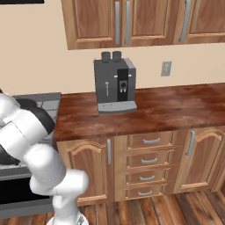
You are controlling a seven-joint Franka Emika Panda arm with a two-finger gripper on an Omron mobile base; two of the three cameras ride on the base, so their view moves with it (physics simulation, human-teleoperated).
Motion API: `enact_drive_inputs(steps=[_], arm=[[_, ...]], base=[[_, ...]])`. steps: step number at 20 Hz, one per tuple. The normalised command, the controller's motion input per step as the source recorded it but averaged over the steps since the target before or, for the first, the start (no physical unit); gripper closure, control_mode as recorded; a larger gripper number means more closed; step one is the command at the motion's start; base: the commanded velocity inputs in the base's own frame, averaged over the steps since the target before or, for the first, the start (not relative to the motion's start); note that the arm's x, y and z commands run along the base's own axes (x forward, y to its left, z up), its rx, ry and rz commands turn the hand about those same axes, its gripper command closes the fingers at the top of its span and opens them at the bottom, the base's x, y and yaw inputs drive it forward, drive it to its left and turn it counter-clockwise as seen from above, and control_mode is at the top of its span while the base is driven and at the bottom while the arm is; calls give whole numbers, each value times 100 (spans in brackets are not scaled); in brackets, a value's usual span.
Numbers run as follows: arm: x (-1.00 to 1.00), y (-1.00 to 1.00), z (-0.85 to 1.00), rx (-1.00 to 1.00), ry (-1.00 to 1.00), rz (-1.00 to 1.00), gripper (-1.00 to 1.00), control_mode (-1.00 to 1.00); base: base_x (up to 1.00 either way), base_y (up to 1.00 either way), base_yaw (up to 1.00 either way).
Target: Move the pot and pan from the stove into the sink.
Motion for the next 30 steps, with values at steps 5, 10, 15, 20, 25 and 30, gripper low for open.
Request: enact_drive_inputs(steps=[5,10,15,20,25,30], arm=[[-65,-16,26,7,-28,13,100,-100],[-64,-29,36,13,-23,13,100,-100],[-81,-53,49,18,-6,2,100,-100],[-71,-55,55,14,6,-5,100,-100],[-41,-26,31,2,10,-7,100,-100],[-9,0,0,0,-1,0,100,-100]], base=[[0,0,0],[0,0,0],[0,0,0],[0,0,0],[0,0,0],[0,0,0]])
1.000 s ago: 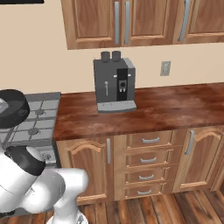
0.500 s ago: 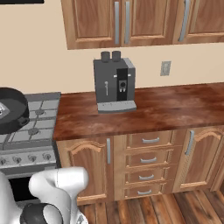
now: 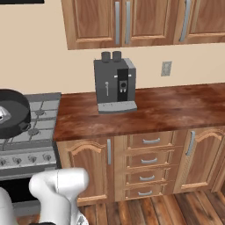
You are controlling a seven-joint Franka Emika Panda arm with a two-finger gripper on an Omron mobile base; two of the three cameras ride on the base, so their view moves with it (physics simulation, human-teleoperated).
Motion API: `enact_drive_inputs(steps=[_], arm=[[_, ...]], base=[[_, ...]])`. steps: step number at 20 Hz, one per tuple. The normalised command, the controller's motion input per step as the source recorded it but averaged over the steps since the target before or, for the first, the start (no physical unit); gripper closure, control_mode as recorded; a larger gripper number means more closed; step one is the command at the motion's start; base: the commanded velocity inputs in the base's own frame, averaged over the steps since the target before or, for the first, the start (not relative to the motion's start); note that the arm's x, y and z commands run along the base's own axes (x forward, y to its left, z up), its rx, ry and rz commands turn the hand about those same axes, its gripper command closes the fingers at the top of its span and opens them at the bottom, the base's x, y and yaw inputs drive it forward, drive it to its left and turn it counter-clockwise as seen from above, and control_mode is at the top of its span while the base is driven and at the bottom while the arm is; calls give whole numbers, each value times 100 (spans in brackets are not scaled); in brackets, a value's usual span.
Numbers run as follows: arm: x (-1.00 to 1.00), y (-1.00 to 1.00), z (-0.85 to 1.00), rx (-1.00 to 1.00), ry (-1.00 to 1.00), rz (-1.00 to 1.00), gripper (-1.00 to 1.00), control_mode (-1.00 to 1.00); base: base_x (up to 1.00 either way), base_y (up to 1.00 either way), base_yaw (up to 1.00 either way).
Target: Move the pot and pan from the stove into the sink.
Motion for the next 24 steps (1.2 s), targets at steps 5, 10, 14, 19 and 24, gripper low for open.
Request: enact_drive_inputs(steps=[5,10,14,19,24], arm=[[0,0,0,0,0,0,100,100],[0,0,0,0,0,0,100,100],[0,0,0,0,0,0,100,100],[0,0,0,0,0,0,100,100],[0,0,0,0,0,0,100,100]], base=[[-74,0,4],[-46,4,32],[-15,0,47],[-7,0,50],[-6,0,50]])
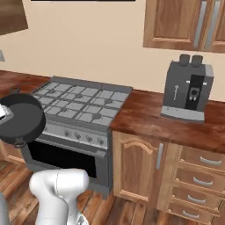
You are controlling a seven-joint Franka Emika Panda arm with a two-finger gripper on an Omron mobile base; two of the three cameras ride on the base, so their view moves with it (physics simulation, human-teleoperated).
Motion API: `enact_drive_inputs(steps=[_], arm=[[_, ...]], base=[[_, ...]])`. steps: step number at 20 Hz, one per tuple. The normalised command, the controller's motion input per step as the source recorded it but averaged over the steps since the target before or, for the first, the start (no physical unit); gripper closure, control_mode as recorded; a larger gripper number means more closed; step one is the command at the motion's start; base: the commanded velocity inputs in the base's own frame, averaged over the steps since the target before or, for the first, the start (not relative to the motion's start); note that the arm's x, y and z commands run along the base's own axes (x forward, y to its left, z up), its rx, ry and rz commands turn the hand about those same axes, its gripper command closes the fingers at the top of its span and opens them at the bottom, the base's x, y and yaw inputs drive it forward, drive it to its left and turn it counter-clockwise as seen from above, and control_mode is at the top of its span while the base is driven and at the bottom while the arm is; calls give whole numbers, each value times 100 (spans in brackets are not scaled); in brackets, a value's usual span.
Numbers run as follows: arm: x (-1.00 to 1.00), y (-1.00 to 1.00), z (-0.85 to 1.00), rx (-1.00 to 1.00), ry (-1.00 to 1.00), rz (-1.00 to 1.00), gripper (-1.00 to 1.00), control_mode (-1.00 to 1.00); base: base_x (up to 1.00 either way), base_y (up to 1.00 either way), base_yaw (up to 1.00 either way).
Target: Move the pot and pan from the stove into the sink.
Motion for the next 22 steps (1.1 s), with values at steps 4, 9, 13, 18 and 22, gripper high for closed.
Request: enact_drive_inputs(steps=[4,9,13,18,22], arm=[[0,0,0,0,0,0,100,100],[0,0,0,0,0,0,100,100],[0,0,0,0,0,0,100,100],[0,0,0,0,0,0,100,100],[0,0,0,0,0,0,100,100]], base=[[-6,0,50],[-6,0,50],[-6,0,50],[-6,0,50],[-6,0,50]])
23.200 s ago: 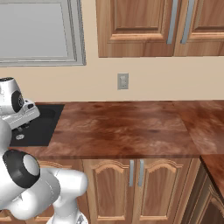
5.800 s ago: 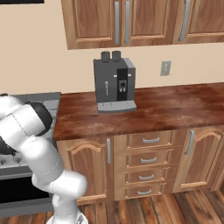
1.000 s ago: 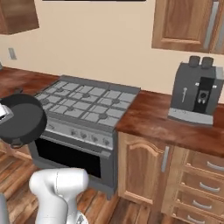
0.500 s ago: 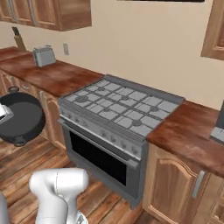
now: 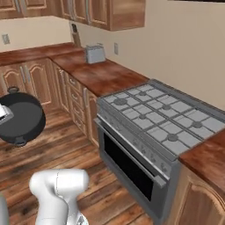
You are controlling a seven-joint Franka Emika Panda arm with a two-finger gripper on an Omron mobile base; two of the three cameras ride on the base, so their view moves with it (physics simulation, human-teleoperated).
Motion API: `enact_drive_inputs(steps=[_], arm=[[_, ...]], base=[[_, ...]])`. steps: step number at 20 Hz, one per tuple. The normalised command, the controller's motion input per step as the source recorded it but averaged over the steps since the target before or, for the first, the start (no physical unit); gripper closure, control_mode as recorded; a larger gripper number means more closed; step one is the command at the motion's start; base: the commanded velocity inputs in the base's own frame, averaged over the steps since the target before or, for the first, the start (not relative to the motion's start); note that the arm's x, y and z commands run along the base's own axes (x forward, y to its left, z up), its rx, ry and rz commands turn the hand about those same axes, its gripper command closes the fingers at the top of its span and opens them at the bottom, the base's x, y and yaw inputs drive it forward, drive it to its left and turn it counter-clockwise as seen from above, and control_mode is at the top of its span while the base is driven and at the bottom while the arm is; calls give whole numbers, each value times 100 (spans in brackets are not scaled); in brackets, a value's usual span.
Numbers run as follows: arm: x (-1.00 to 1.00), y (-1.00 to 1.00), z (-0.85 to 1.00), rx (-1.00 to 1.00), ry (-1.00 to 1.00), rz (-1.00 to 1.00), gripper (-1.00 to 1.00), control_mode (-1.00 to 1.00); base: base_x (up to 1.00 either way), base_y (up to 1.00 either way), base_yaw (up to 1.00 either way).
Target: Move the pot and pan from the stove into the sink.
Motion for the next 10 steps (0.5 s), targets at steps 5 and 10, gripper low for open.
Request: enact_drive_inputs(steps=[5,10], arm=[[0,0,0,0,0,0,100,100],[0,0,0,0,0,0,100,100]], base=[[-6,0,50],[-6,0,50]])
